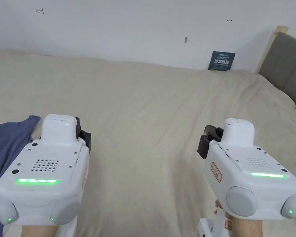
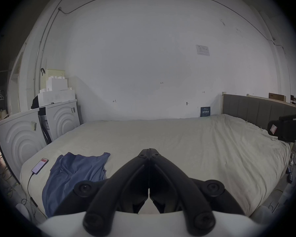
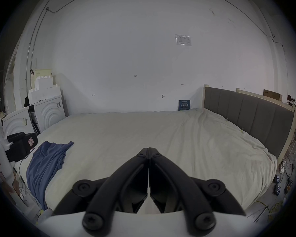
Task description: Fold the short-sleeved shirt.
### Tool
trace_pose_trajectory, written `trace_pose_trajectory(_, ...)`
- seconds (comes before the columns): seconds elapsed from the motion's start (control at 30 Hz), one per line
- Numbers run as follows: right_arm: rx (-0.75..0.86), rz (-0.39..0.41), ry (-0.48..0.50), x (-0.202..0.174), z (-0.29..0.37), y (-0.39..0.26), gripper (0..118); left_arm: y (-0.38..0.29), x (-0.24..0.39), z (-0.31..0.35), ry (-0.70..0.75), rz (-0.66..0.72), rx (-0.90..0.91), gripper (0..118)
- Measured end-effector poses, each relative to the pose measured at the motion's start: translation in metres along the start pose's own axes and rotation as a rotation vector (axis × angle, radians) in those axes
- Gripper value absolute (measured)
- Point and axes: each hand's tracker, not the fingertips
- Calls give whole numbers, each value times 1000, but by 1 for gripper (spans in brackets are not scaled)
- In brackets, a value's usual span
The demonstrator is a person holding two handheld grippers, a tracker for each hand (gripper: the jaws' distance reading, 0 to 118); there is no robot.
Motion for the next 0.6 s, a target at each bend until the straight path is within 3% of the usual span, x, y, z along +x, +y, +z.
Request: trace_pose_trajectory(0.6, 20, 1, 9, -1, 5, 4, 4, 3, -2, 1, -16, 25, -4, 0)
